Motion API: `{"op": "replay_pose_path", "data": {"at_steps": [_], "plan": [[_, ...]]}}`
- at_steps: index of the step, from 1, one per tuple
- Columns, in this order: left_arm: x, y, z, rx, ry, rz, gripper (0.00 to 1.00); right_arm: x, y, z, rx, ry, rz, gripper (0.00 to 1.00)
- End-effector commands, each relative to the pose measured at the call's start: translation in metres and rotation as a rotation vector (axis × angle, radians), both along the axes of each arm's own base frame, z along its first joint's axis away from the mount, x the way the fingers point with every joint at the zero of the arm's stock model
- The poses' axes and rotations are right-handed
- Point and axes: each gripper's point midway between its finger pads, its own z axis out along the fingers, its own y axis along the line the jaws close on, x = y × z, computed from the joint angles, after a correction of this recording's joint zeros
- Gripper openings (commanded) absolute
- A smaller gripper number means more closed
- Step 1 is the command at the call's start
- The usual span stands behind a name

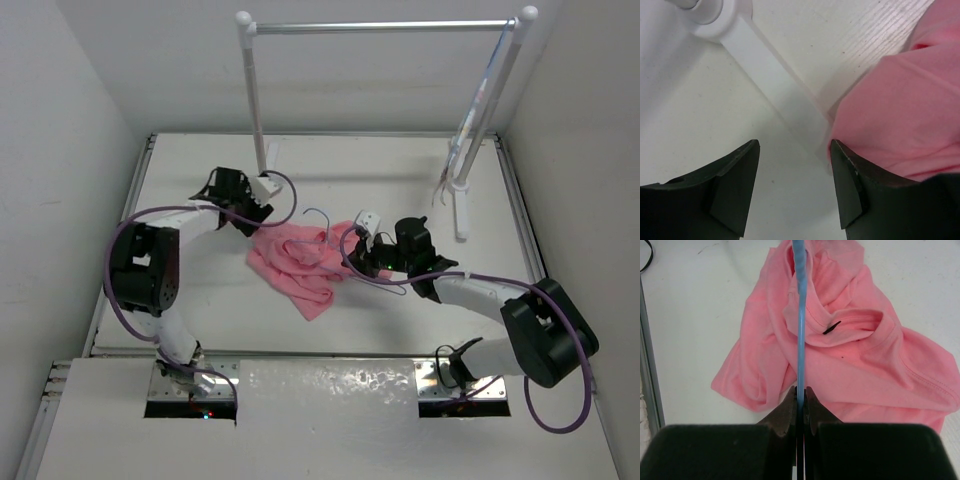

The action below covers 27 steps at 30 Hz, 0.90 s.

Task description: Place the t-shirt on the hanger

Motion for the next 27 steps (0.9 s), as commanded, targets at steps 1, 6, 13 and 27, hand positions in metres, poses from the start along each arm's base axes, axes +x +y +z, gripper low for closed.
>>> {"op": "replay_pose_path", "data": {"at_steps": [1, 6, 13, 27], "plan": [[-0.01, -0.028, 0.038, -0.313, 0.031, -0.154, 0.56, 0.004, 0.004, 0.02, 0.051, -0.073, 0.015, 0.0], [-0.051, -0.046, 0.044, -0.391, 0.062, -0.398, 0.43, 0.002, 0.005, 0.019, 0.053, -0.067, 0.027, 0.0], [-0.092, -0.071, 0.06, -0.392, -0.027, -0.628, 0.53, 0.002, 0.005, 0.017, 0.047, -0.061, 0.027, 0.0], [-0.056, -0.084, 0.049, -0.245, -0.165, -0.546, 0.51, -0.001, 0.005, 0.017, 0.04, -0.049, 0.039, 0.0]]}}
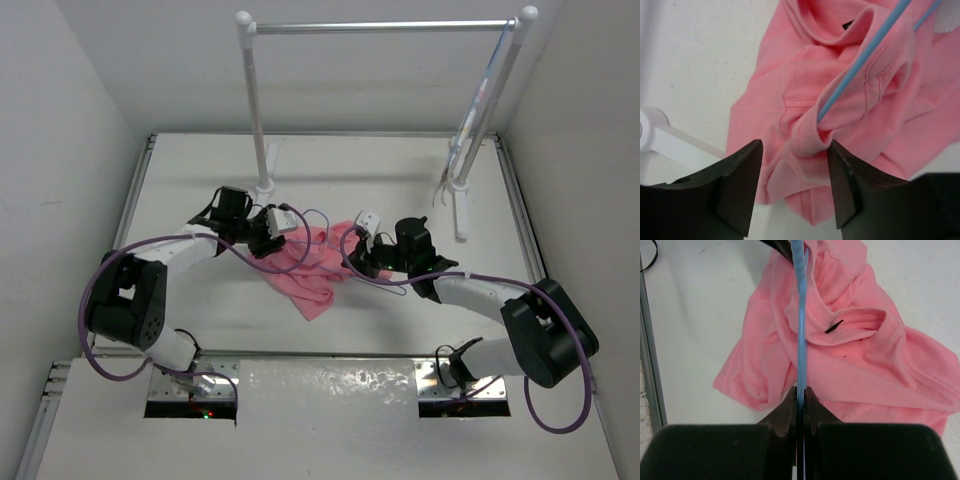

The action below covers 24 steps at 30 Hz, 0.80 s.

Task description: Place the t-shirt on the hanger

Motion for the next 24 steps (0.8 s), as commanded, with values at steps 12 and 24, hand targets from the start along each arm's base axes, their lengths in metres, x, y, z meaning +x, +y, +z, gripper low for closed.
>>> {"op": "replay_pose_path", "data": {"at_steps": [12, 24], "plan": [[0.021, 0.001, 0.001, 0.061, -0.067, -0.072, 0.51, 0.005, 0.008, 0.017, 0.032, -0.049, 0.043, 0.0], [0.018, -0.029, -0.001, -0.079, -0.012, -0.179, 0.31, 0.01, 0.013, 0.018, 0.043, -0.049, 0.054, 0.0]]}}
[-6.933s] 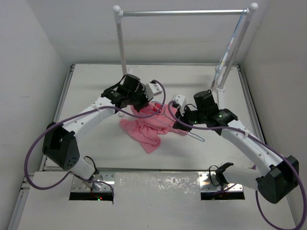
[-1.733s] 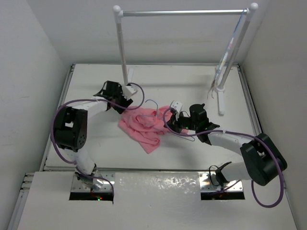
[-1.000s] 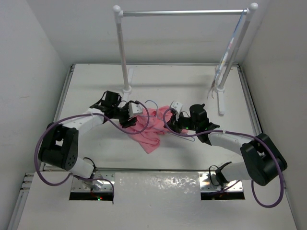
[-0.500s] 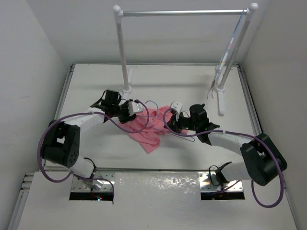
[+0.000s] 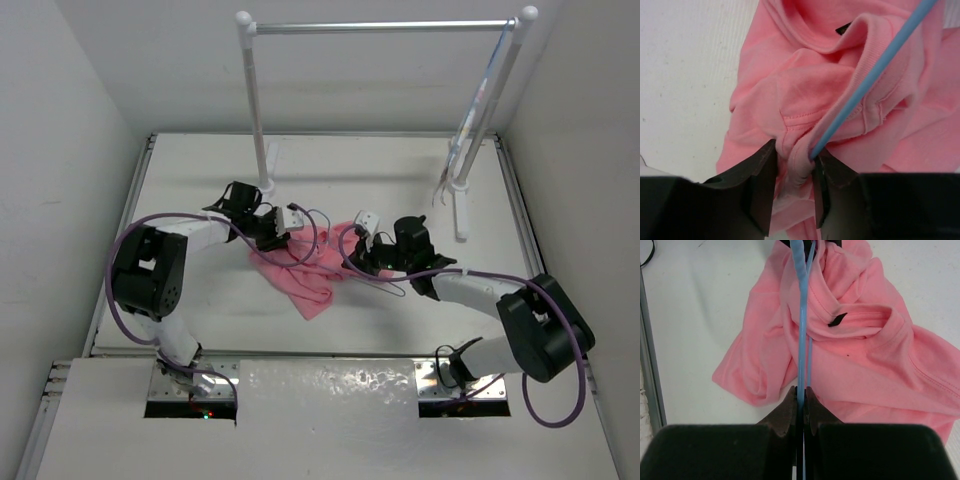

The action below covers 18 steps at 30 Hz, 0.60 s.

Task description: Place the t-shirt on the hanger

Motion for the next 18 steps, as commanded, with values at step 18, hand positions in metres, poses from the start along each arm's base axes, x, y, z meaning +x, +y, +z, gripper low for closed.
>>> {"op": "replay_pose_path", "data": {"at_steps": [18], "plan": [[-0.048, -0.048, 0.063, -0.243, 0.061, -0.149, 0.25, 0.03, 0.031, 0.045, 0.091, -0.109, 0.046, 0.0]]}}
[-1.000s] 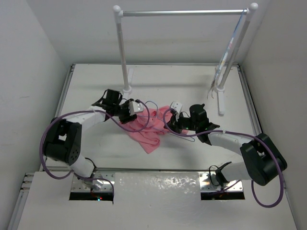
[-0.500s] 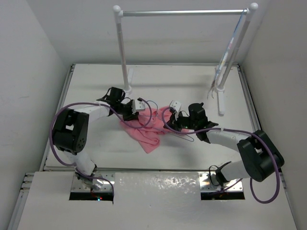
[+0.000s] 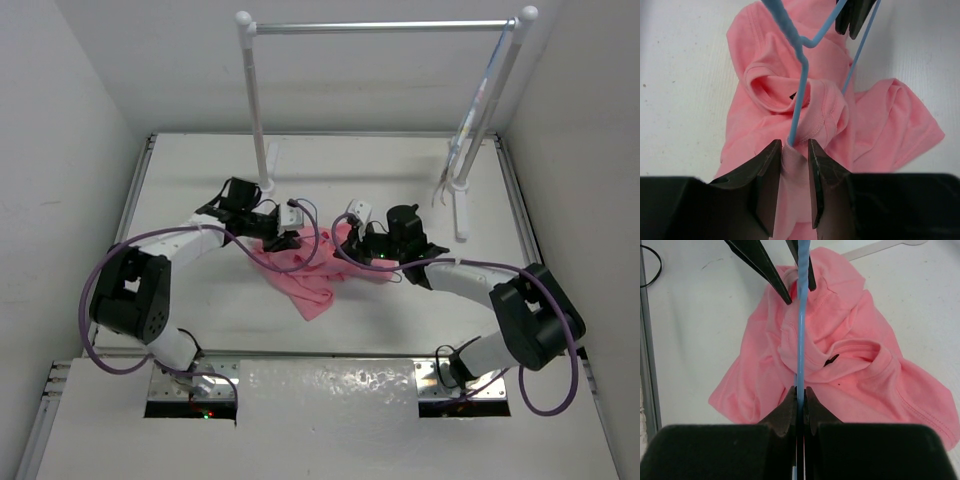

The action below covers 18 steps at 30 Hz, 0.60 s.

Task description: Place the t-shirt on the hanger

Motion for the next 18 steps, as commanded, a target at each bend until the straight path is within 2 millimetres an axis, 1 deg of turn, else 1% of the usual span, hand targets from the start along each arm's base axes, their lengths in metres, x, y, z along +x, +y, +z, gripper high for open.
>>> {"op": "replay_pose_path", "data": {"at_steps": [1, 3, 5, 7, 8, 9, 10, 11, 12, 13, 14, 15, 16, 17, 18], "plan": [[-0.005, -0.009, -0.003, -0.033, 0.051, -0.006, 0.24, 0.009, 0.013, 0.026, 0.065, -0.083, 0.028, 0.0], [-0.002, -0.012, -0.004, -0.04, 0.07, 0.013, 0.24, 0.01, 0.016, 0.029, 0.087, -0.059, 0.019, 0.0], [-0.001, -0.017, 0.001, -0.056, 0.072, 0.014, 0.23, 0.013, 0.02, 0.03, 0.092, -0.058, 0.027, 0.0], [0.0, -0.023, 0.01, -0.079, 0.083, 0.029, 0.18, 0.014, 0.024, 0.028, 0.09, -0.052, 0.034, 0.0], [0.003, -0.023, 0.014, -0.085, 0.081, 0.042, 0.15, 0.016, 0.026, 0.032, 0.093, -0.057, 0.036, 0.0], [0.004, -0.022, 0.02, -0.092, 0.09, 0.072, 0.09, 0.017, 0.027, 0.032, 0.092, -0.054, 0.036, 0.0], [0.013, -0.017, 0.019, -0.067, 0.071, 0.126, 0.07, 0.019, 0.027, 0.032, 0.089, -0.053, 0.031, 0.0], [0.017, -0.013, 0.019, -0.05, 0.056, 0.161, 0.05, 0.024, 0.026, 0.034, 0.082, -0.055, 0.01, 0.0], [0.022, -0.009, 0.024, -0.045, 0.042, 0.208, 0.0, 0.025, 0.024, 0.028, 0.058, -0.027, -0.007, 0.03], [0.032, 0.004, 0.018, 0.001, 0.016, 0.301, 0.0, 0.028, 0.021, 0.027, 0.039, -0.02, -0.03, 0.16], [0.04, 0.01, 0.021, 0.007, -0.016, 0.349, 0.0, 0.039, 0.017, 0.032, 0.017, -0.031, -0.088, 0.24], [0.048, 0.022, 0.022, 0.031, -0.035, 0.431, 0.0, 0.041, 0.011, 0.028, -0.014, -0.001, -0.12, 0.31], [0.051, 0.026, 0.025, 0.036, -0.048, 0.459, 0.0, 0.045, 0.008, 0.03, -0.024, -0.001, -0.155, 0.4], [0.053, 0.03, 0.026, 0.045, -0.053, 0.486, 0.0, 0.055, 0.002, 0.038, -0.034, -0.022, -0.218, 0.55], [0.053, 0.033, 0.03, 0.04, -0.057, 0.506, 0.0, 0.057, -0.002, 0.038, -0.044, -0.012, -0.248, 0.64]]}}
